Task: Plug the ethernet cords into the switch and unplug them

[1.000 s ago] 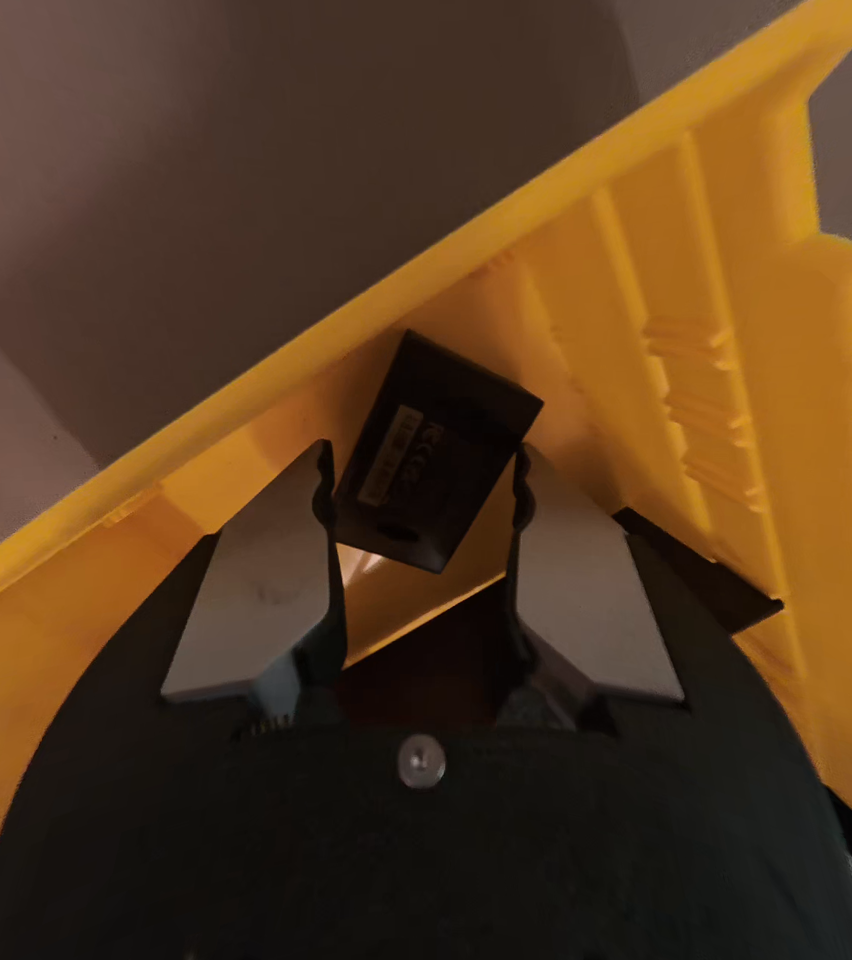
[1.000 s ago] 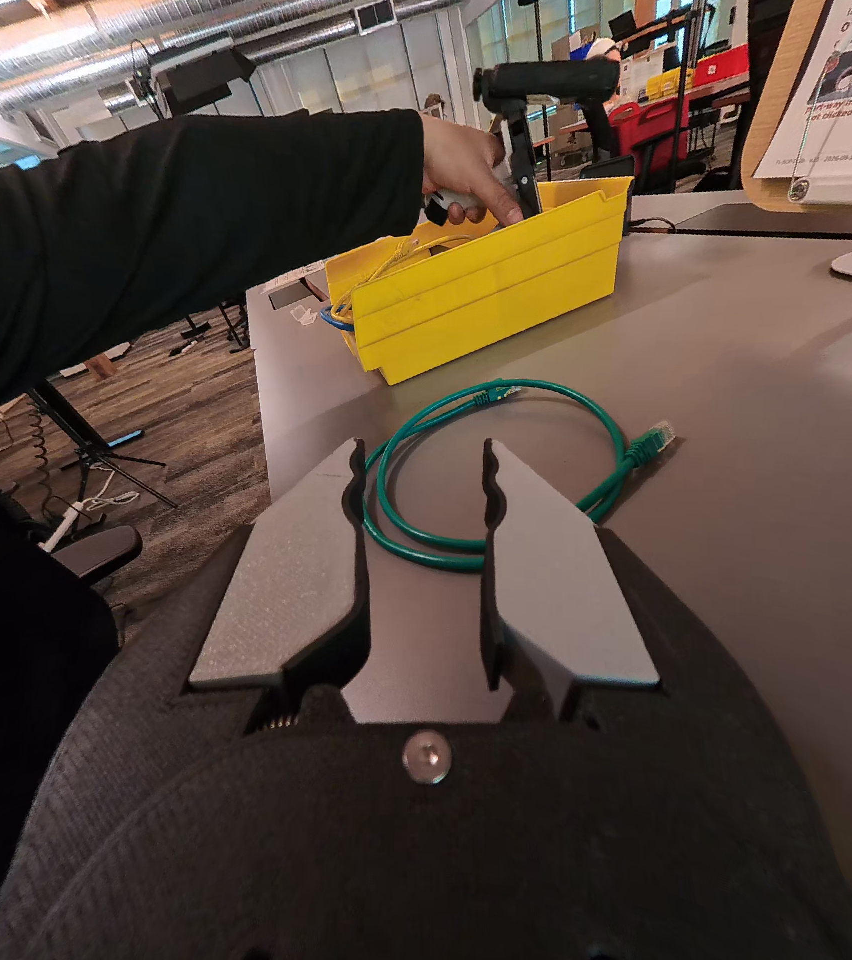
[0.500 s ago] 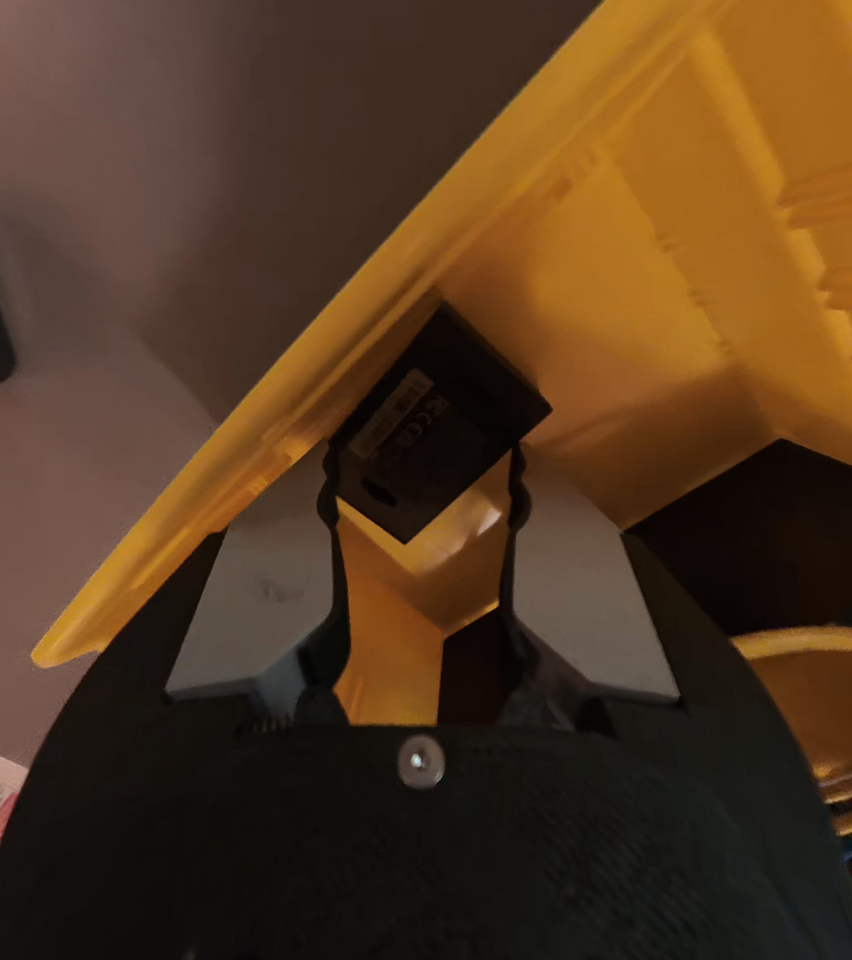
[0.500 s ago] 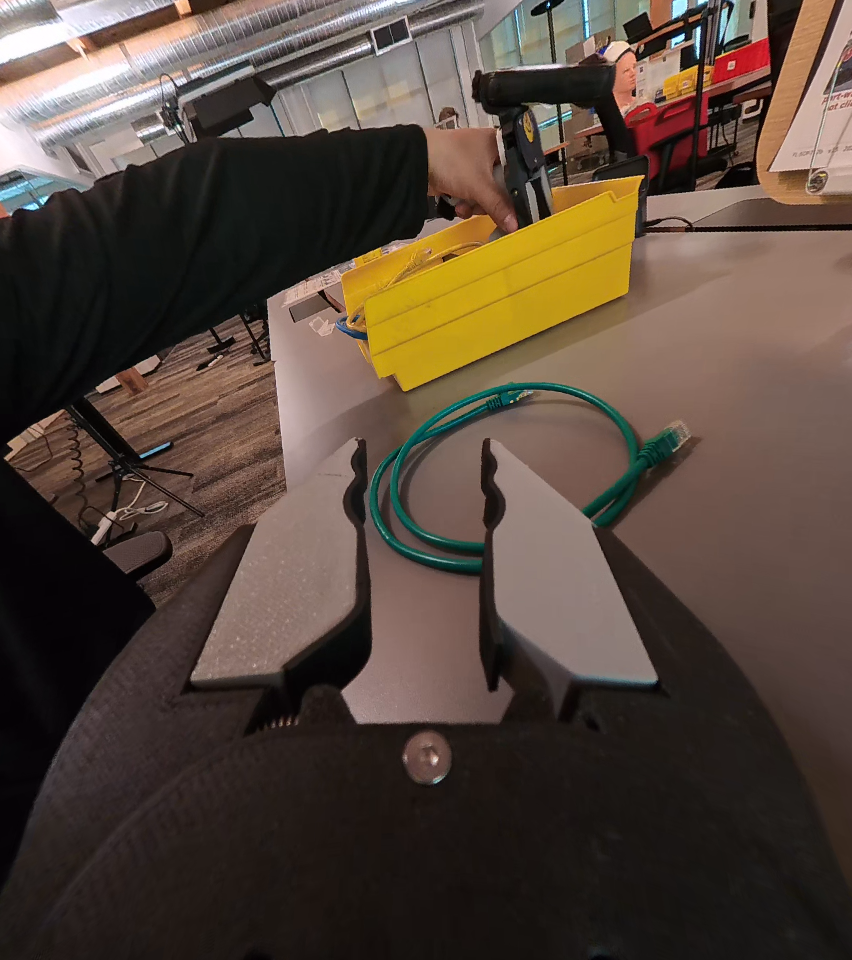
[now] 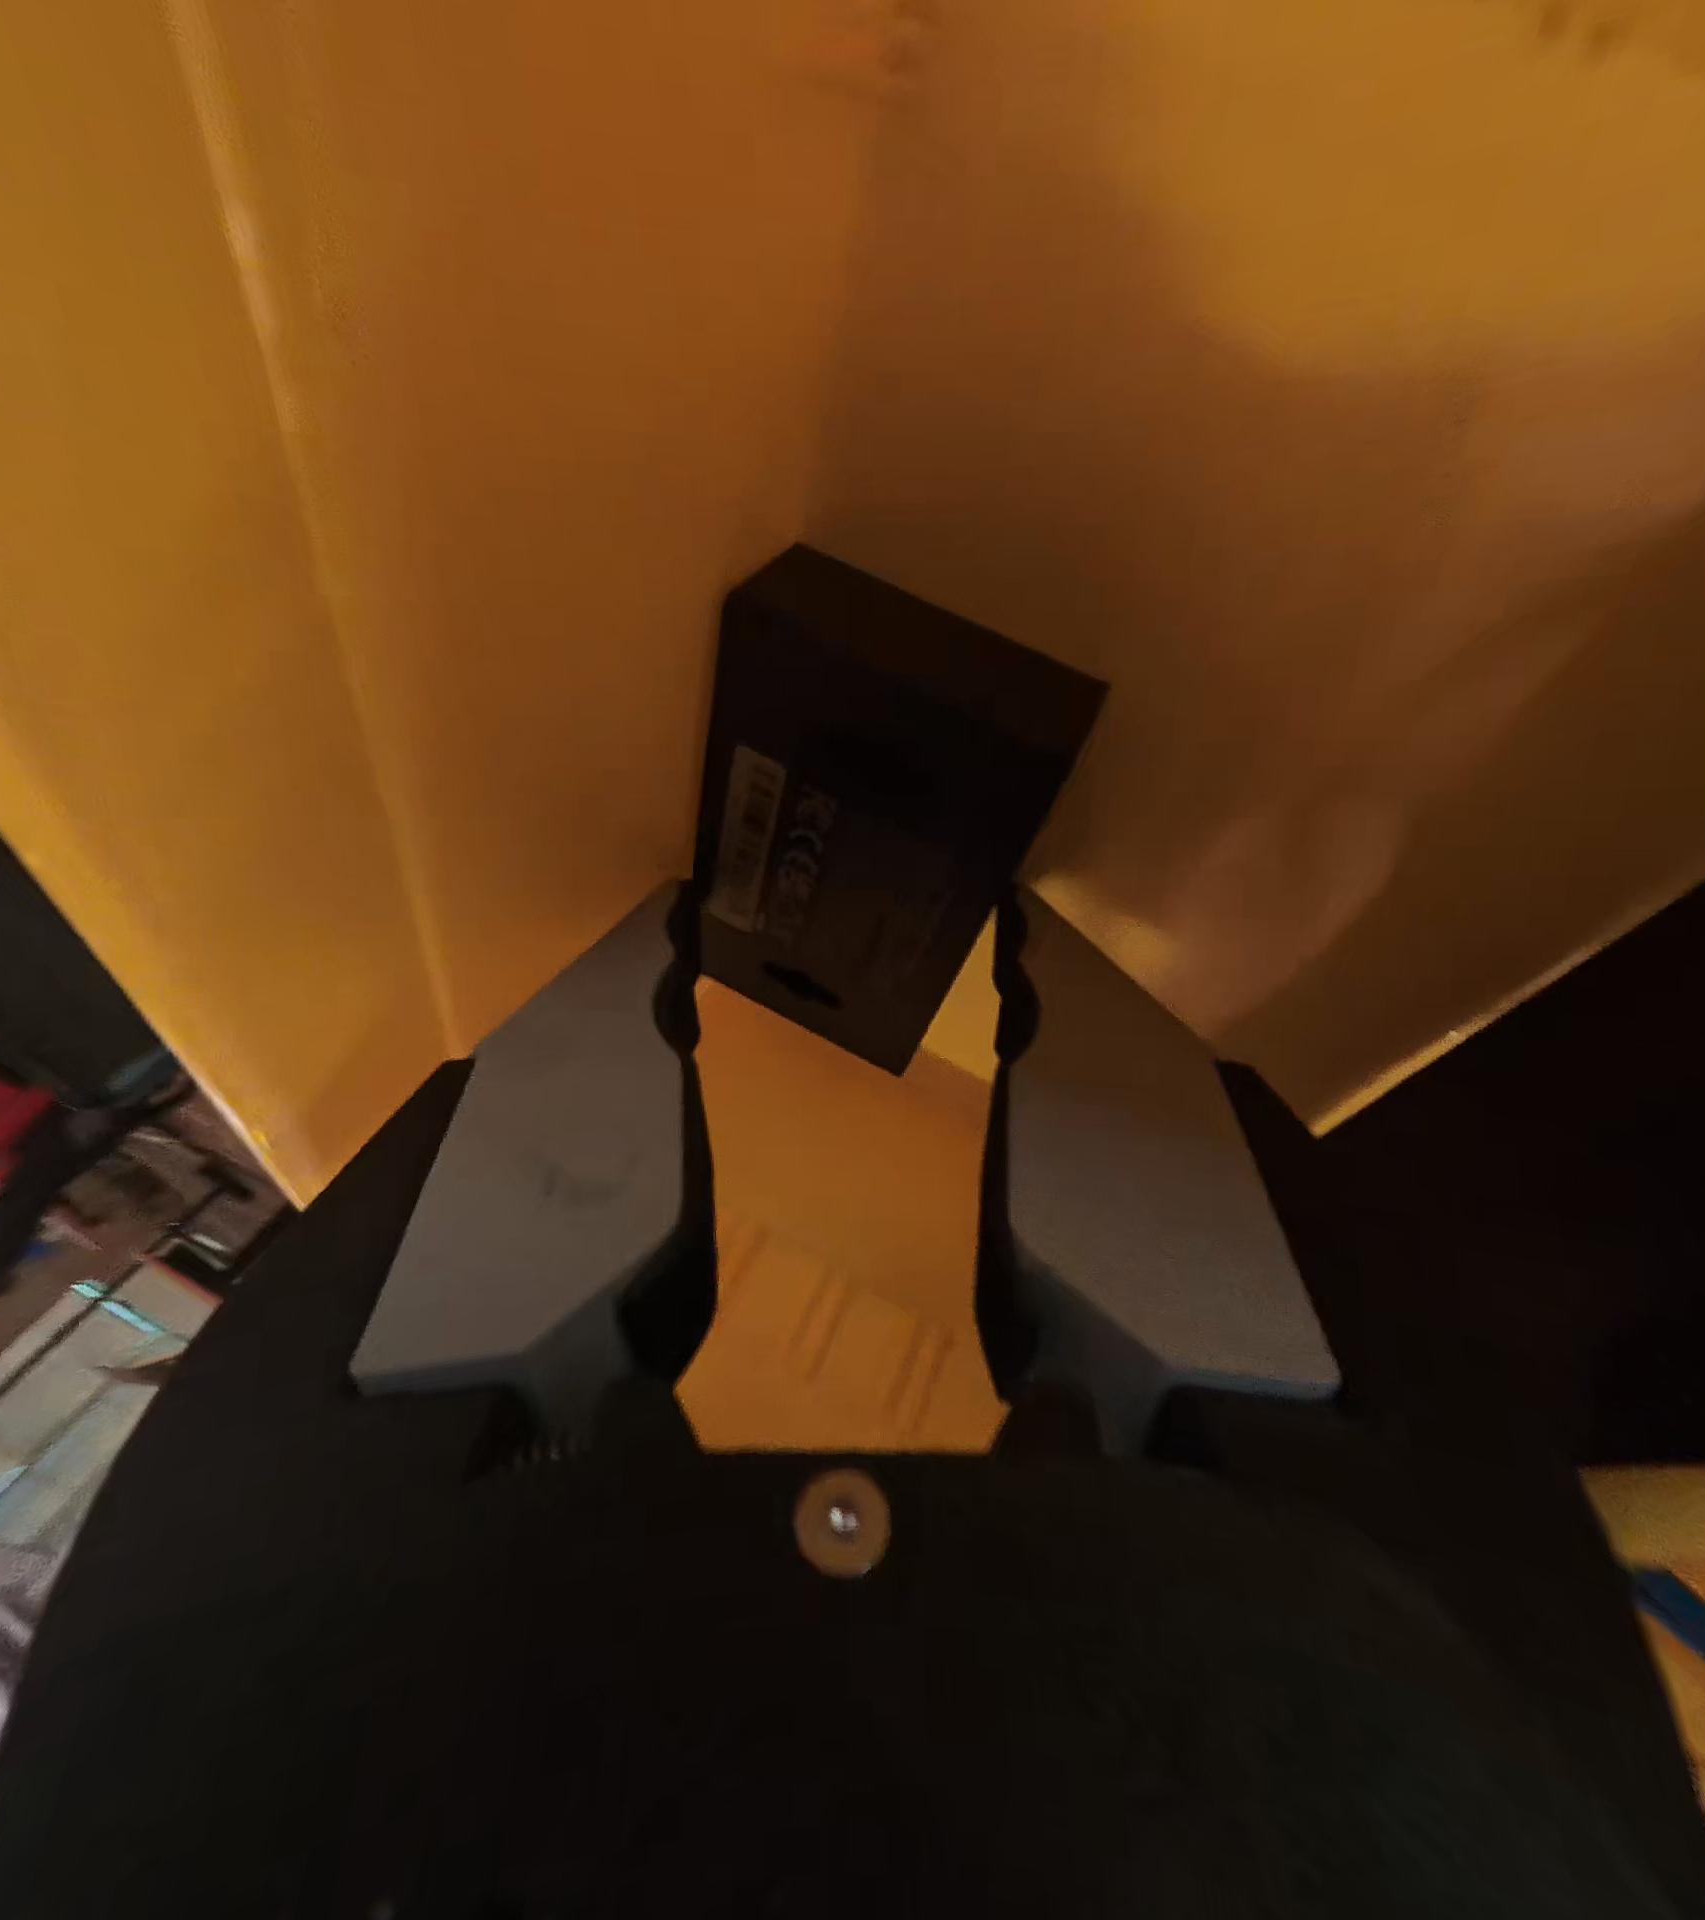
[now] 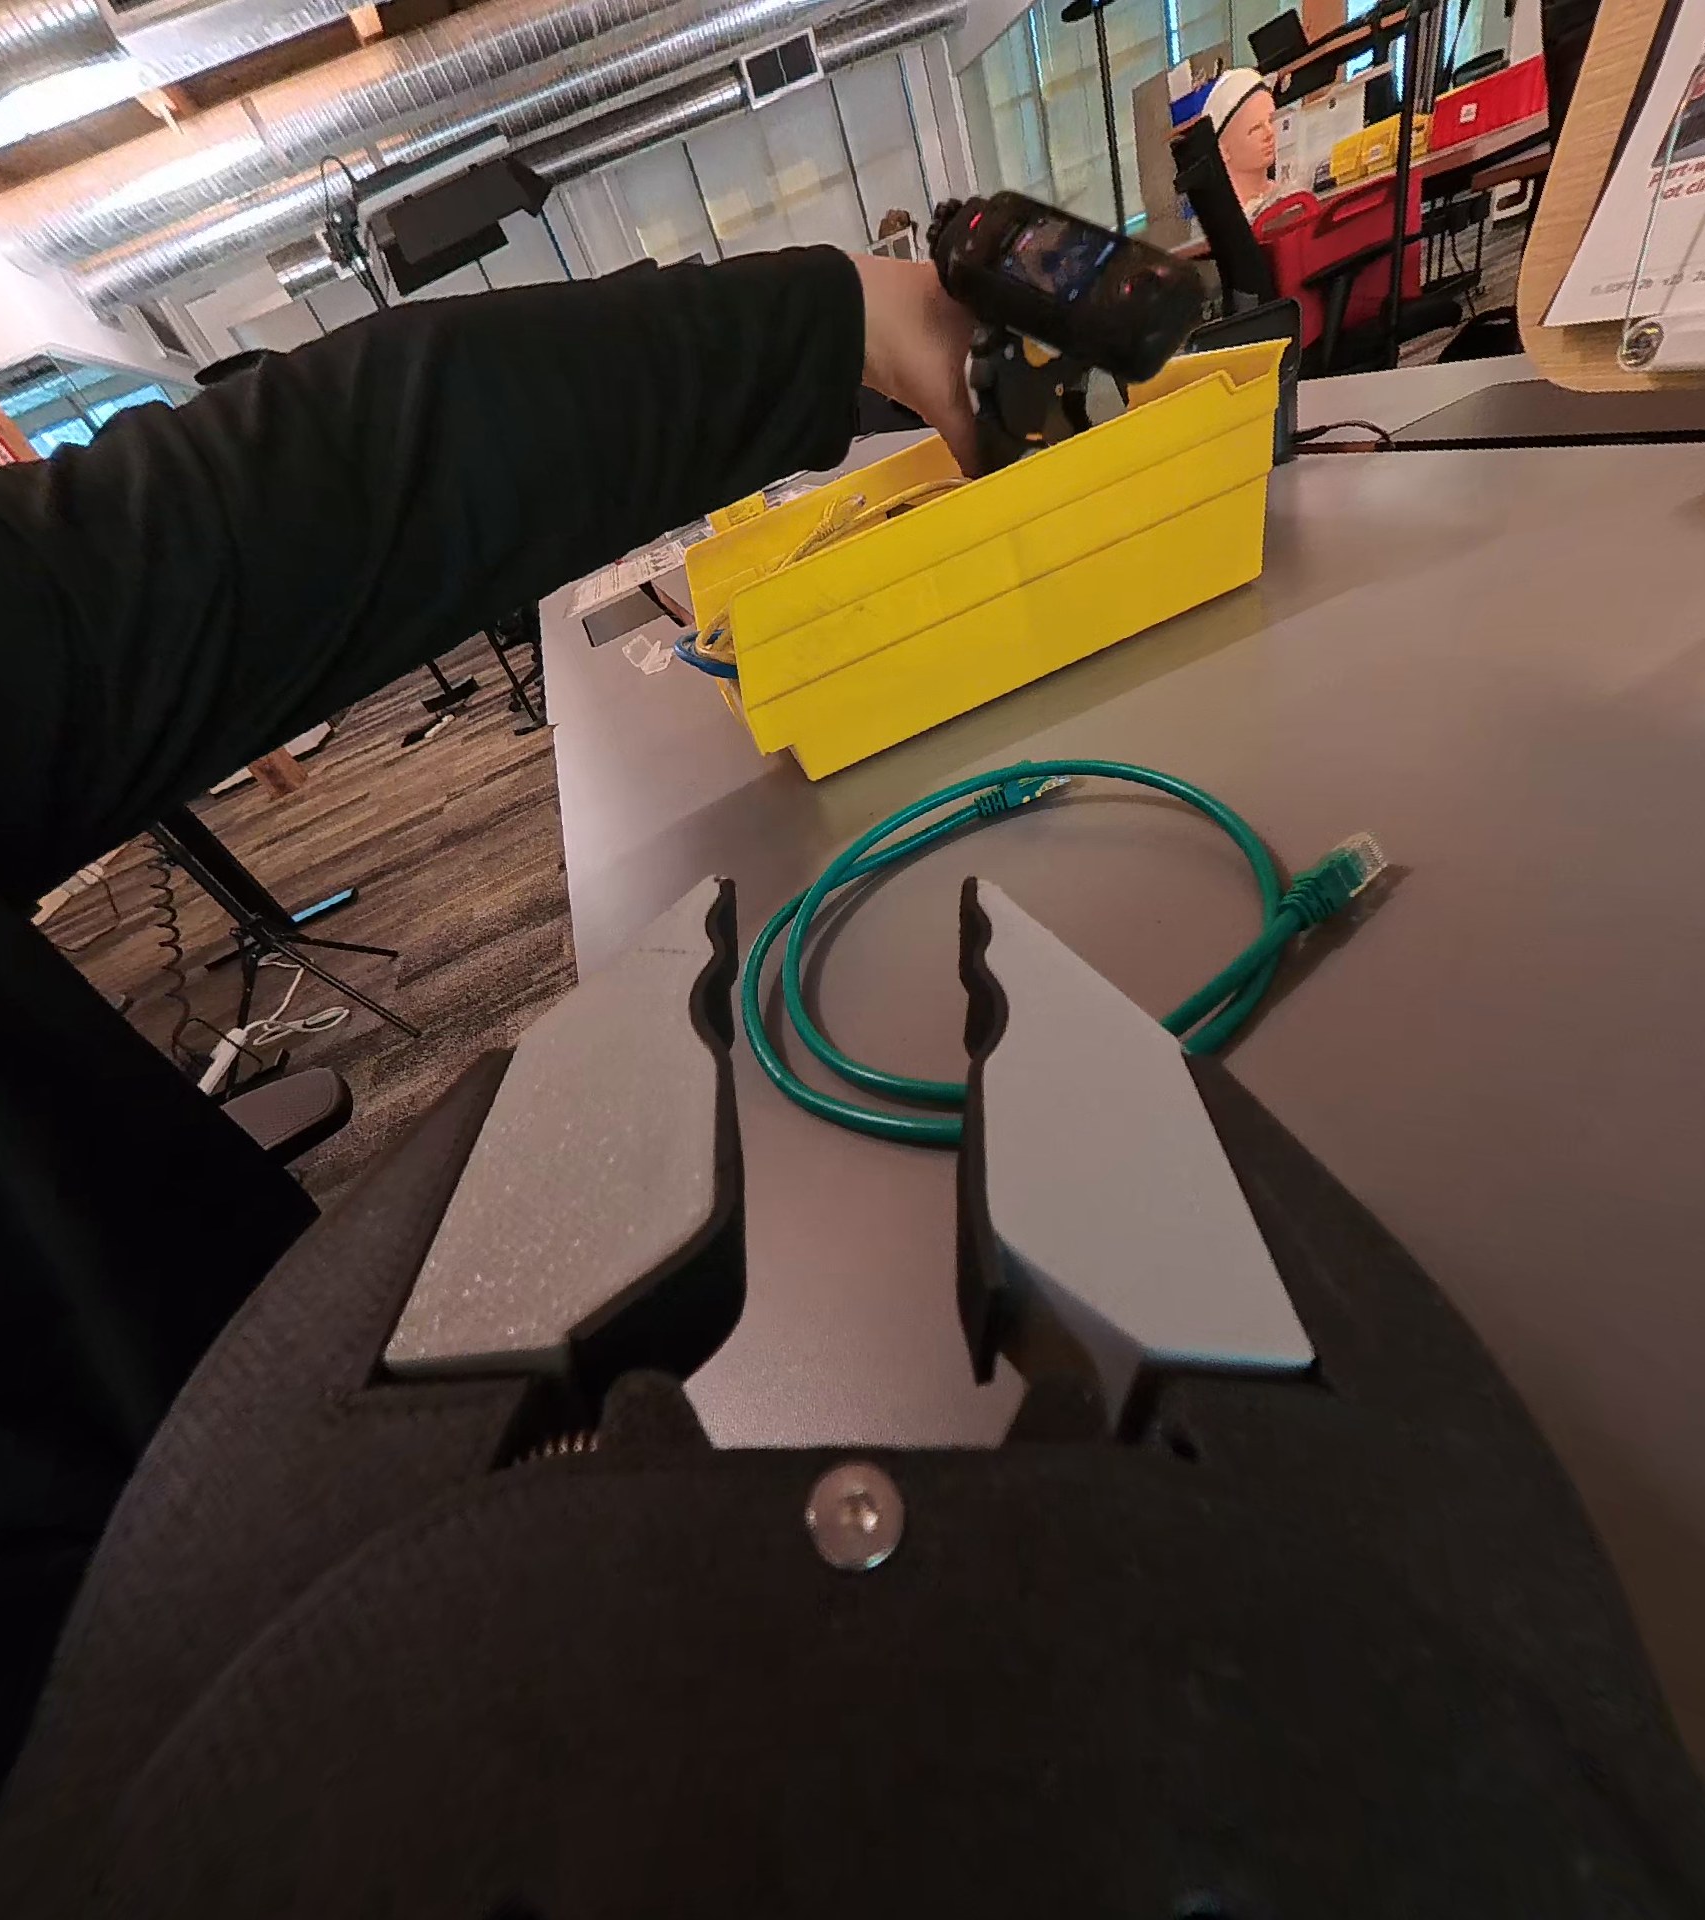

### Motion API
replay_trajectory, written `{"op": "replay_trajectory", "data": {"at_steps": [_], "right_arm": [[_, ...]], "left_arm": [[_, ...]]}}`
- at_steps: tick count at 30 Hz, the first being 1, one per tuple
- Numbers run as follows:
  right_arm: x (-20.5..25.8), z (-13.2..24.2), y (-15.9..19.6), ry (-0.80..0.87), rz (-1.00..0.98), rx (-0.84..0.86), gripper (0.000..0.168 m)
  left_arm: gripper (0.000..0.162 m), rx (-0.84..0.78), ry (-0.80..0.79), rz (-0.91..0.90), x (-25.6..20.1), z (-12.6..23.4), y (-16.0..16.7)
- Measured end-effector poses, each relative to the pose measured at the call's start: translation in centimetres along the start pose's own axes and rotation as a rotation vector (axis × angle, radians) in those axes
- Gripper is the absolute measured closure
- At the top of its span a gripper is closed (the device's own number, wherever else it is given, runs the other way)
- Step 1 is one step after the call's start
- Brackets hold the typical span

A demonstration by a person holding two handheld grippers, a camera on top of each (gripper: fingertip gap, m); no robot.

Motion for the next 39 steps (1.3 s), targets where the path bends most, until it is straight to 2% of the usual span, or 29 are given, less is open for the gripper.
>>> {"op": "replay_trajectory", "data": {"at_steps": [5,14,19,20,22,29,31,33,36,39], "right_arm": [[0.1,0.0,0.0,-0.007,-0.002,-0.004,0.129],[0.2,0.0,-0.1,-0.016,-0.002,-0.009,0.129],[0.2,0.0,-0.1,-0.019,-0.005,-0.008,0.129],[0.2,0.0,0.0,-0.020,-0.007,-0.007,0.129],[0.2,0.0,0.0,-0.020,-0.011,-0.006,0.129],[0.1,-0.1,0.1,-0.013,-0.008,0.003,0.128],[0.1,-0.1,0.1,-0.012,-0.008,0.004,0.128],[0.1,0.0,0.1,-0.011,-0.009,0.001,0.128],[0.2,0.0,0.0,-0.009,-0.003,-0.001,0.129],[0.2,0.0,0.0,-0.009,0.001,0.001,0.129]], "left_arm": [[0.107,-0.001,-0.005,-0.006,0.0,0.0,0.0],[0.114,-0.002,0.123,-0.011,-0.9,1.8,0.3],[0.114,-0.079,0.117,0.034,-0.6,1.7,-0.7],[0.104,-0.061,0.098,0.019,-0.6,1.1,-0.6],[0.103,-0.068,0.018,-0.019,-0.1,0.3,-0.6],[0.106,-0.249,0.048,0.117,-0.7,1.1,-1.5],[0.106,-0.288,0.138,0.101,-1.9,2.4,-1.8],[0.106,-0.225,0.209,0.080,-2.6,3.0,-1.1],[0.105,-0.109,0.187,0.048,-2.4,2.5,0.0],[0.105,-0.126,0.189,0.059,-2.4,2.5,0.0]]}}
Point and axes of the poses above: each gripper's, where its closed fingertips meet, z back along the fingers, y out of its underside, x = y × z across the jaws, the point moved 2 cm from there along z, back along the fingers, and after that the axes turned 12 degrees about -y, right-handed, at the moved point
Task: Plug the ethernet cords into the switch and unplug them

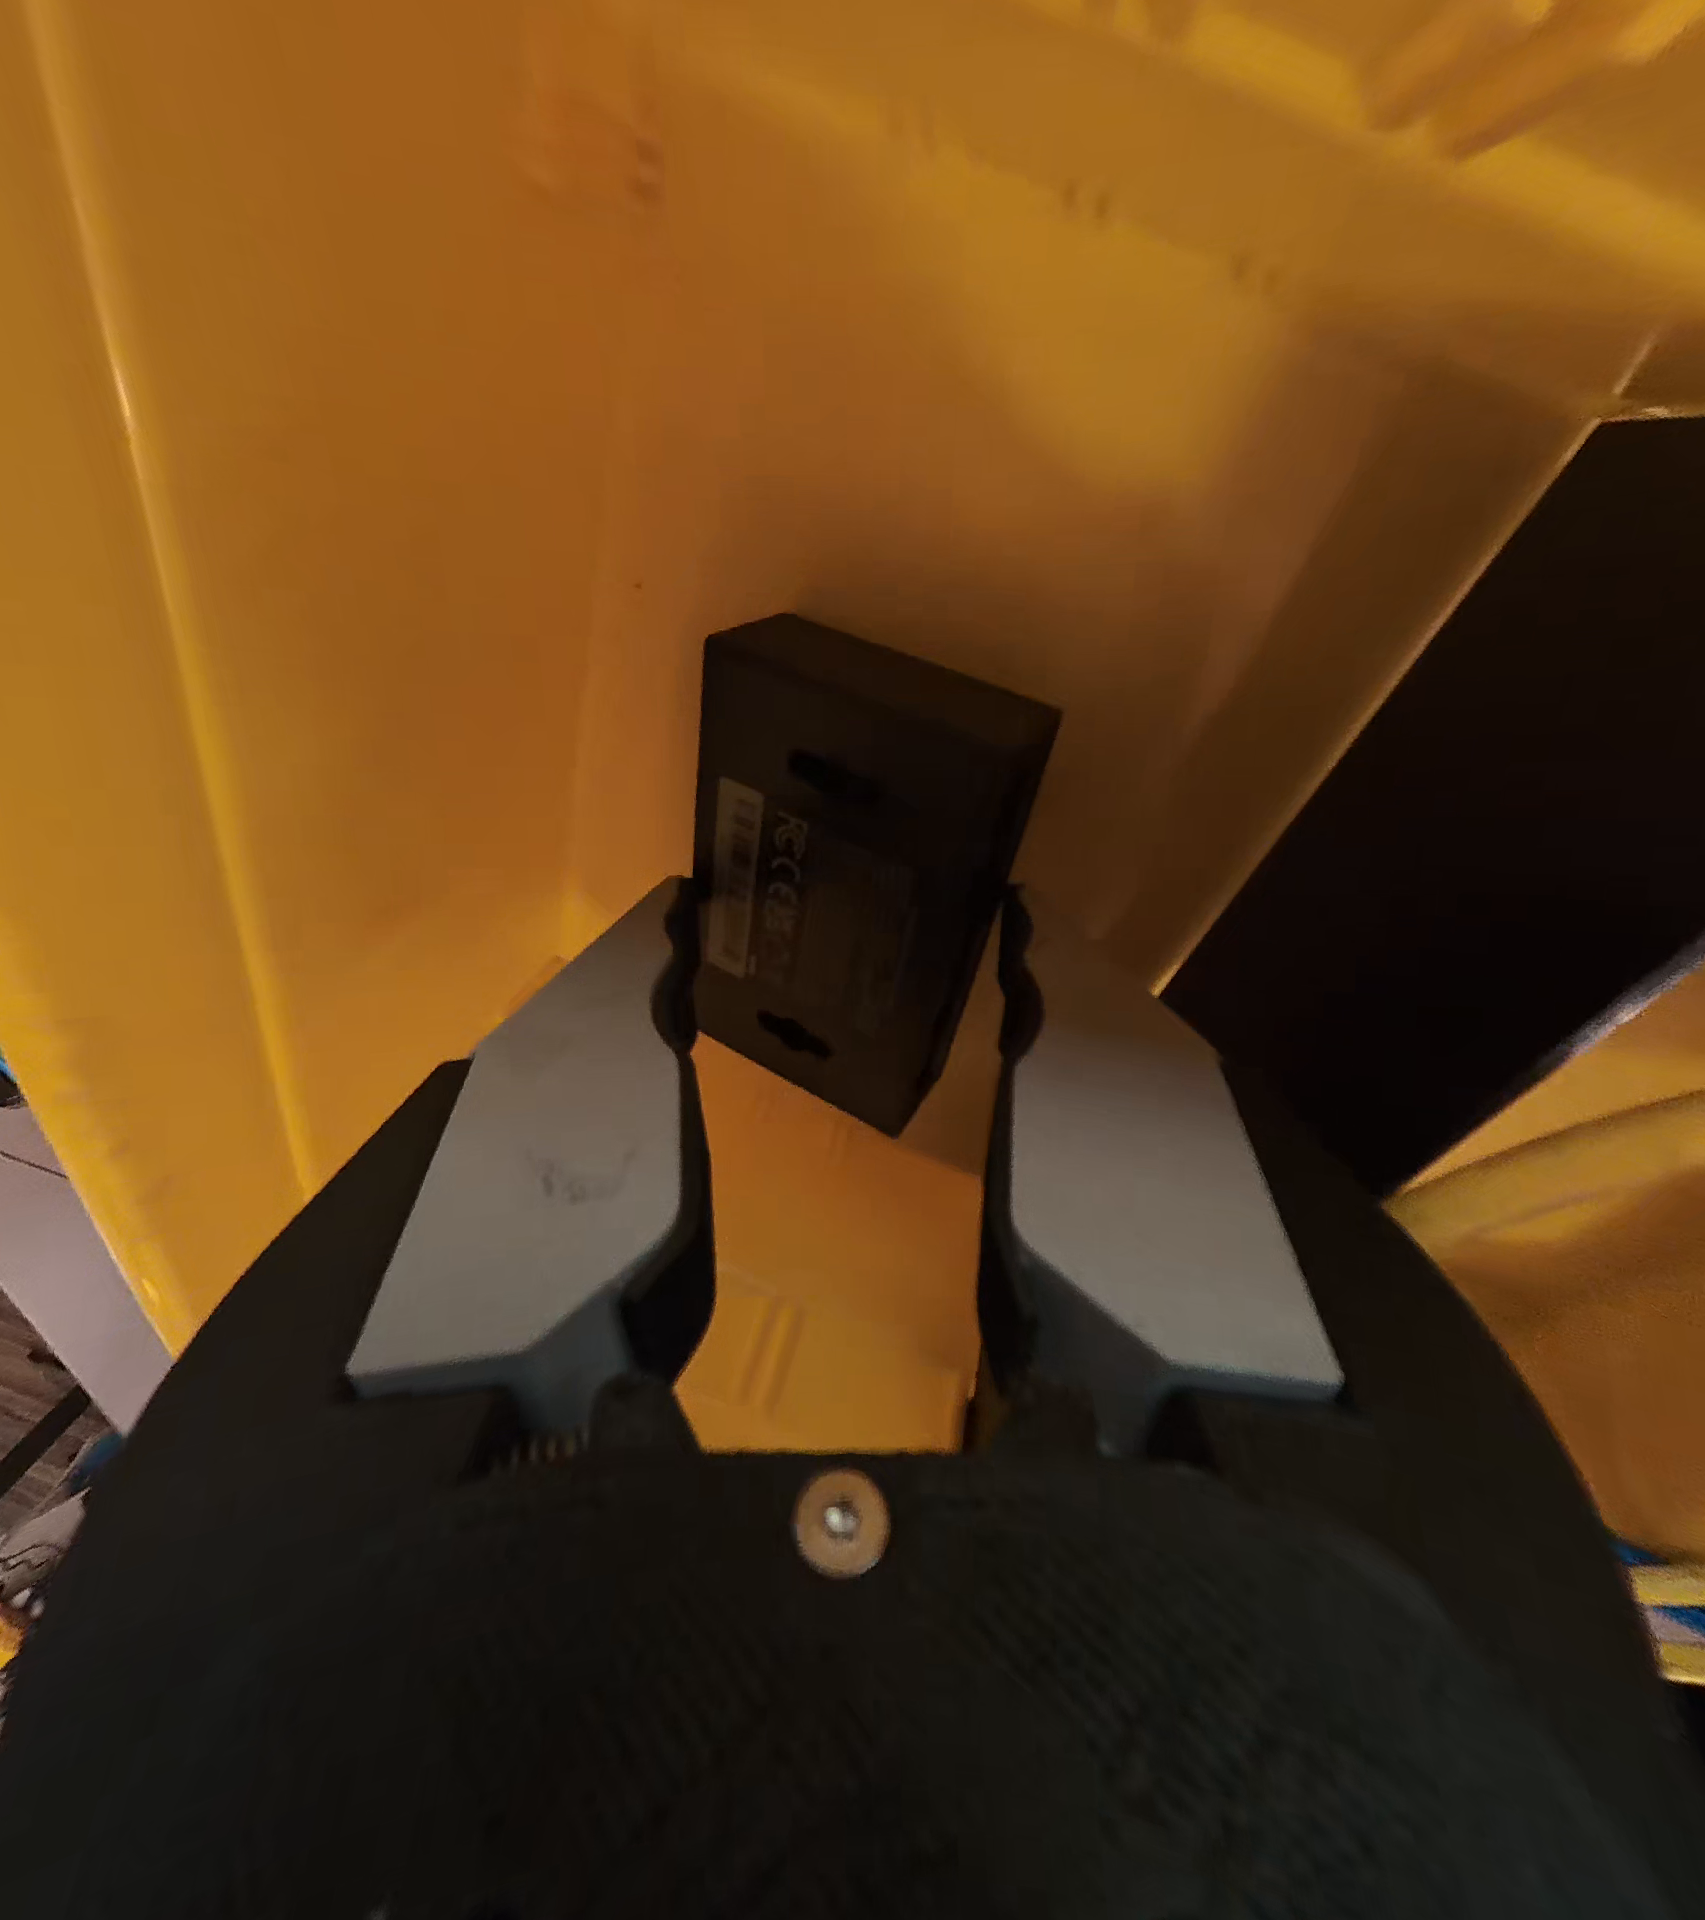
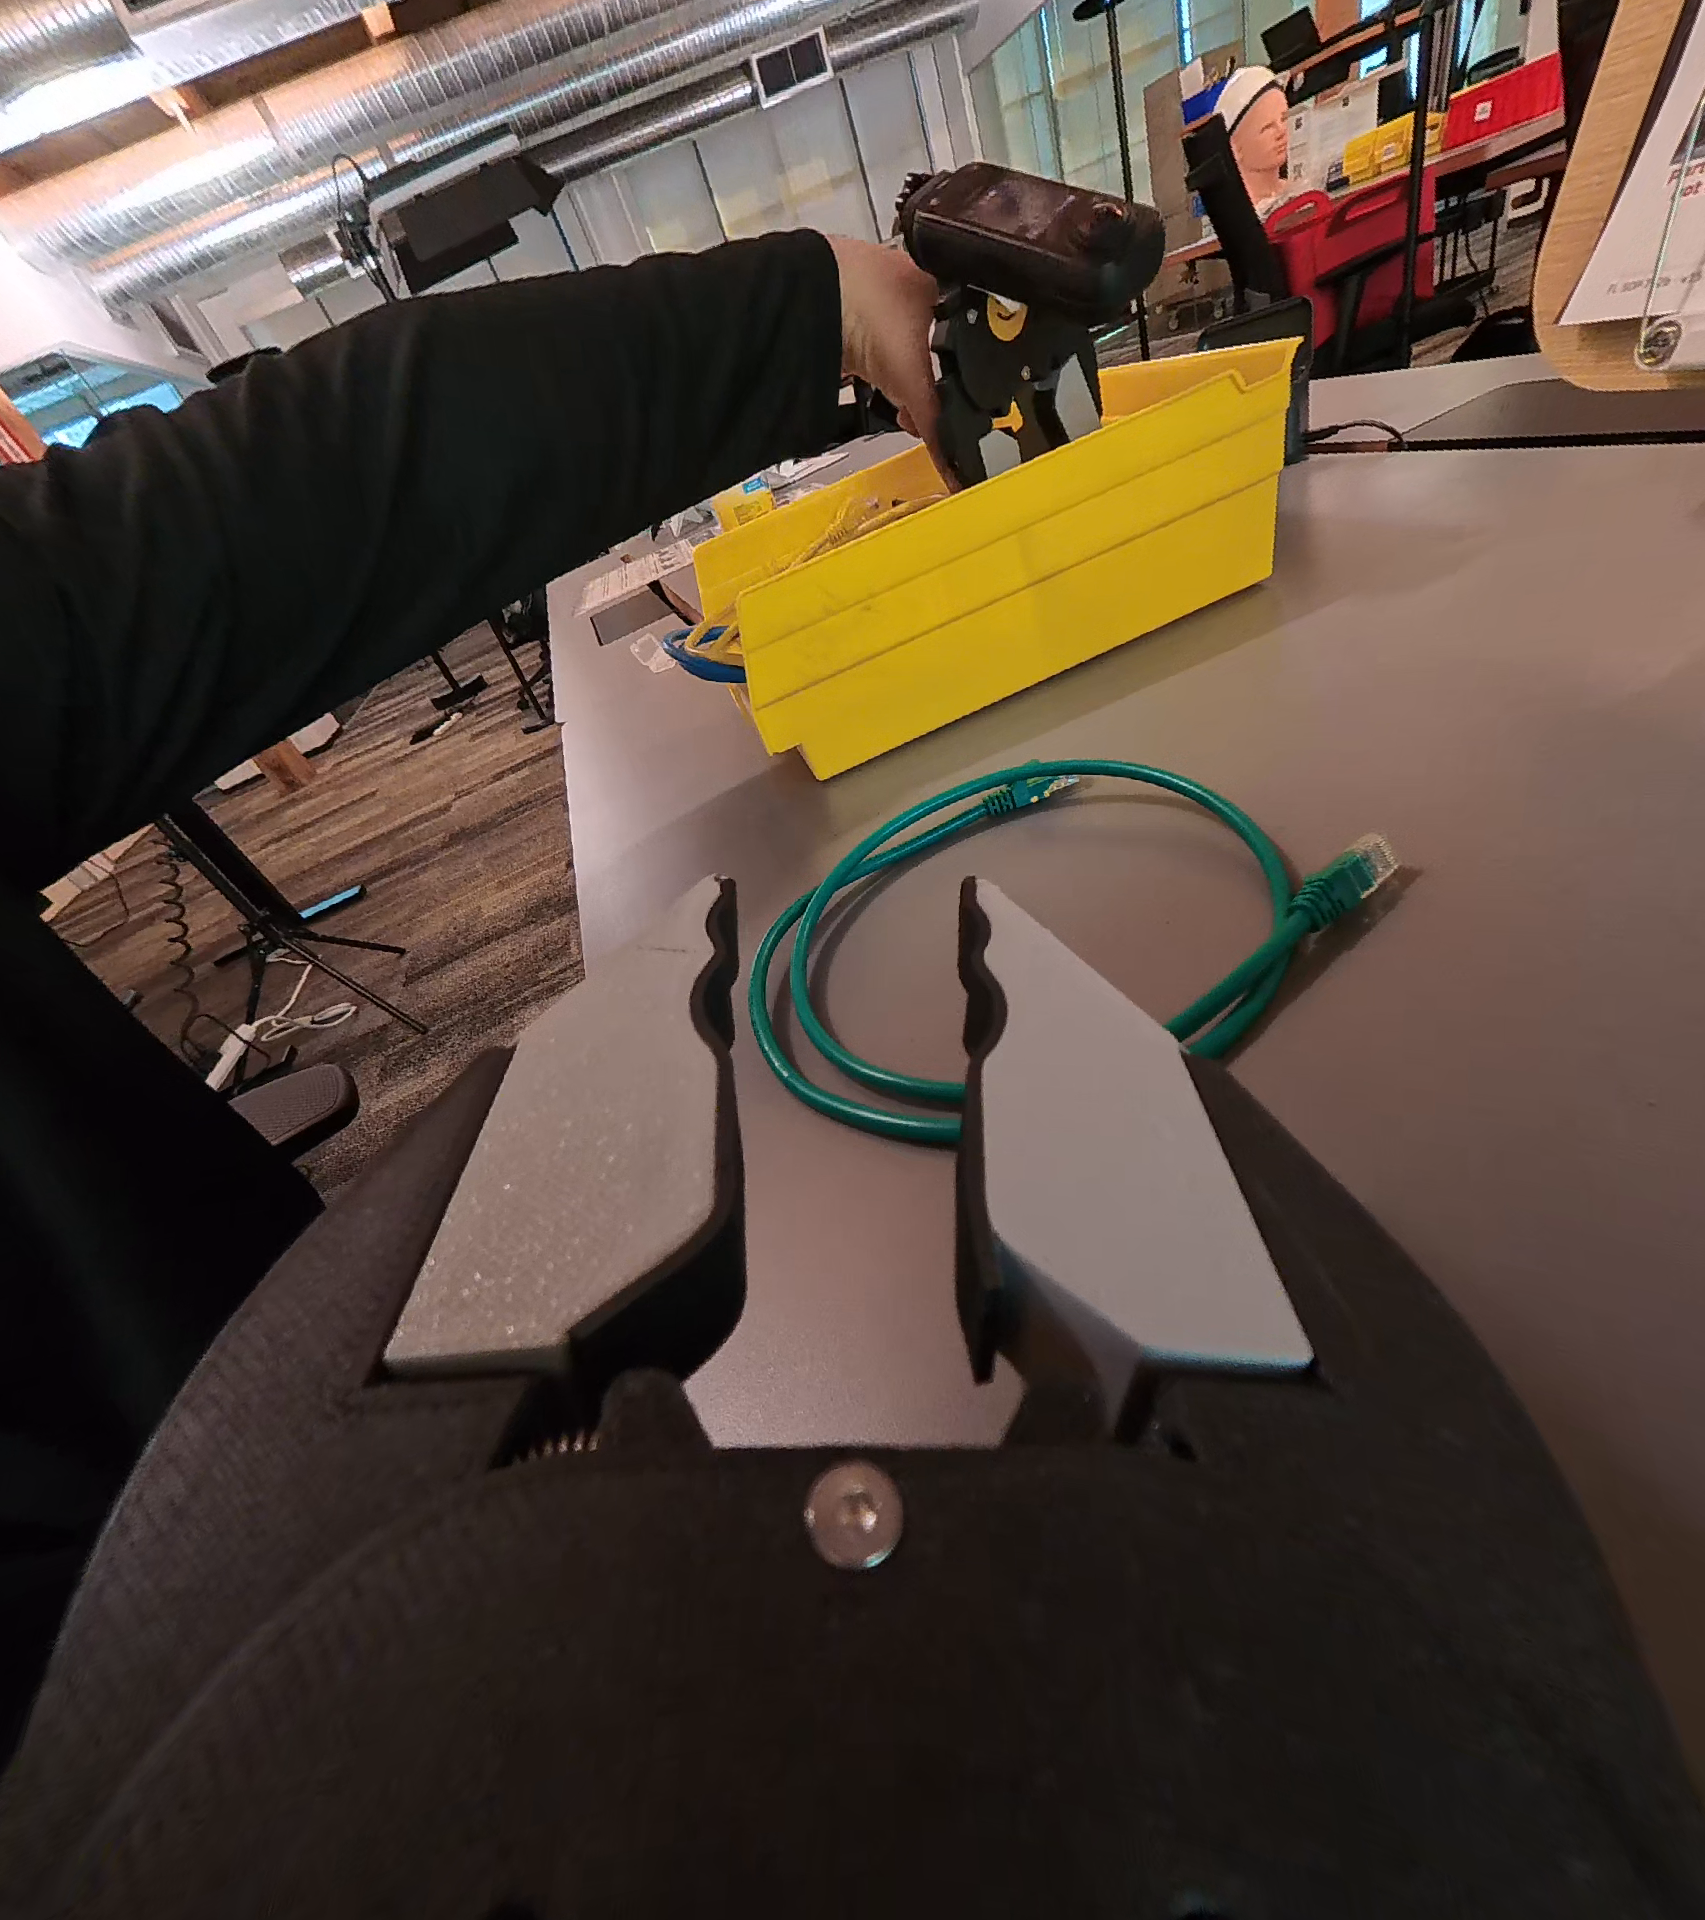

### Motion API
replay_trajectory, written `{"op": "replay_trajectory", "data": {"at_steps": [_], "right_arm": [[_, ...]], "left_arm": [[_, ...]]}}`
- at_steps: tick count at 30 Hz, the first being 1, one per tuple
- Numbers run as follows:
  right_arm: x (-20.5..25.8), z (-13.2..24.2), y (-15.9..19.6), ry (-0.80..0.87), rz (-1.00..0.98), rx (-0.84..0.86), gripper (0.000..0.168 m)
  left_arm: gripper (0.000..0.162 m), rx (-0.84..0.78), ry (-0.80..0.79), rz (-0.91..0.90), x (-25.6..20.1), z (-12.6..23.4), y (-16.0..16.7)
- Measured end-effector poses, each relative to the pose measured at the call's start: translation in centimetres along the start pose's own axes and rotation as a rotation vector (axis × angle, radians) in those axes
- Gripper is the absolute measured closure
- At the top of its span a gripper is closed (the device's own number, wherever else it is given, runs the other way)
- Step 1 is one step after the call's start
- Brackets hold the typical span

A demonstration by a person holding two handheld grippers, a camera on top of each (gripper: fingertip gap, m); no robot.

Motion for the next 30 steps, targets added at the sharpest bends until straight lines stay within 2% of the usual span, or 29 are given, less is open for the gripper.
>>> {"op": "replay_trajectory", "data": {"at_steps": [4,5,6,7,8,9,10,13,14,15,19,22,26,30], "right_arm": [[0.0,0.0,0.0,-0.004,-0.009,0.000,0.129],[-0.1,0.0,0.0,-0.005,-0.011,0.001,0.129],[-0.1,0.0,0.0,-0.006,-0.013,0.002,0.129],[-0.1,-0.1,0.1,-0.006,-0.013,0.003,0.129],[-0.1,0.0,0.1,-0.005,-0.014,0.003,0.129],[-0.1,0.0,0.1,-0.005,-0.015,0.002,0.129],[-0.1,0.0,0.0,-0.005,-0.017,0.001,0.129],[-0.1,0.0,0.0,-0.006,-0.021,-0.002,0.129],[-0.1,0.0,0.0,-0.007,-0.022,-0.003,0.129],[-0.1,0.0,0.0,-0.007,-0.022,-0.003,0.129],[-0.1,0.0,0.0,-0.009,-0.022,-0.004,0.129],[-0.1,0.0,0.0,-0.009,-0.022,-0.003,0.129],[0.0,0.0,0.0,-0.010,-0.016,-0.003,0.129],[0.1,0.0,0.0,-0.005,-0.005,-0.003,0.129]], "left_arm": [[0.103,-0.027,0.016,0.055,0.2,-0.3,-0.2],[0.097,-0.024,0.010,0.053,0.1,-0.7,-0.2],[0.100,-0.009,0.035,0.041,-0.4,-1.0,-0.2],[0.120,-0.031,0.118,0.055,-1.3,-0.8,-0.5],[0.128,-0.050,0.228,0.063,-2.4,-0.4,-1.0],[0.116,-0.077,0.217,0.093,-2.1,-0.6,-1.6],[0.113,-0.085,0.216,0.099,-1.8,-0.7,-2.0],[0.115,-0.087,0.212,0.102,-1.4,-0.9,-2.1],[0.123,-0.097,0.210,0.090,-1.4,-0.9,-2.1],[0.135,-0.092,0.182,0.074,-1.0,-1.0,-1.8],[0.135,-0.119,0.041,0.059,0.5,-1.4,-1.1],[0.135,-0.134,-0.137,0.102,2.9,-0.8,-0.3],[0.135,-0.118,-0.484,0.129,5.8,2.4,0.7],[0.136,-0.135,-0.690,0.147,4.0,7.4,0.2]]}}
Point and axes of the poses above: each gripper's, where its closed fingertips meet, z back along the fingers, y out of its underside, x = y × z across the jaws, the point moved 2 cm from there along z, back along the fingers, and after that the axes turned 12 degrees about -y, right-handed, at the moved point
